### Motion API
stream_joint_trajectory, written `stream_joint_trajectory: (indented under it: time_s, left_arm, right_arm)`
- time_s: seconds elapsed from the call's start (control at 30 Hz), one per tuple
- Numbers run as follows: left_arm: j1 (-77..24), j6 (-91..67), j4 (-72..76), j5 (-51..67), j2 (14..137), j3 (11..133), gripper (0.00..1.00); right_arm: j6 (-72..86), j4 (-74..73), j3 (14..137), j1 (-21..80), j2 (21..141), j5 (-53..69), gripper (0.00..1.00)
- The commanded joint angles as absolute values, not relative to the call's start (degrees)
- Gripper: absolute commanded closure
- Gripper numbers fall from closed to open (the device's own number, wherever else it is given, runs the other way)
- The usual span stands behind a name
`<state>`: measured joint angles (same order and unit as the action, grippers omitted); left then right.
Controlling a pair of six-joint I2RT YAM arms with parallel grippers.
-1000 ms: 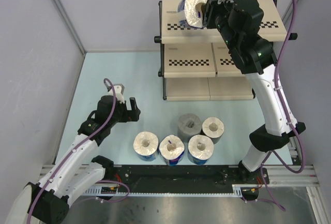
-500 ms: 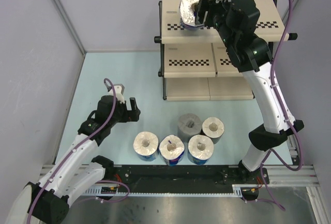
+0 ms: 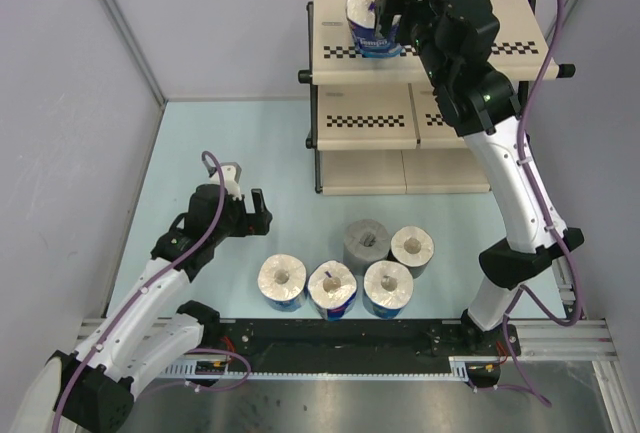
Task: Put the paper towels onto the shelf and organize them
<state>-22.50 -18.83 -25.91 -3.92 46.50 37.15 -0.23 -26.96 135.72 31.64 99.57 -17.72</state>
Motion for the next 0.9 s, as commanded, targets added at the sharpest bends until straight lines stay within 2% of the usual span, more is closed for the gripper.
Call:
stream_joint_trajectory:
  time_s: [0.0, 0.27, 0.43, 0.5, 0.7, 0.87]
  left_arm:
    - [-22.85, -17.84, -25.58, -2.73, 46.5, 39.64, 0.0]
    - [-22.85, -17.93, -25.58, -2.46, 46.76, 39.64, 0.0]
    - [-22.85, -17.93, -25.31, -1.76, 47.02, 39.55, 0.0]
    - [-22.85, -17.84, -25.4, -1.41, 47.37, 39.55, 0.0]
    - [-22.85, -17.84, -25.31, -1.23, 47.55, 39.55, 0.0]
    - [-22.85, -17.84, -25.31, -1.76, 47.11, 39.38, 0.0]
  right_arm:
    - [-0.79, -22.41, 135.26, 30.41, 100.11, -18.2, 0.17]
    - [-1.67, -17.51, 131.32, 29.97, 97.13, -14.07, 0.12]
    - [-0.26, -2.41, 115.6, 30.15, 82.55, -9.49, 0.11]
    - [1.23, -0.97, 109.97, 30.15, 78.42, -9.67, 0.11]
    - [4.65, -3.16, 95.82, 30.67, 64.79, -12.82, 0.12]
    - [10.97, -11.67, 83.78, 32.86, 56.27, -16.08, 0.16]
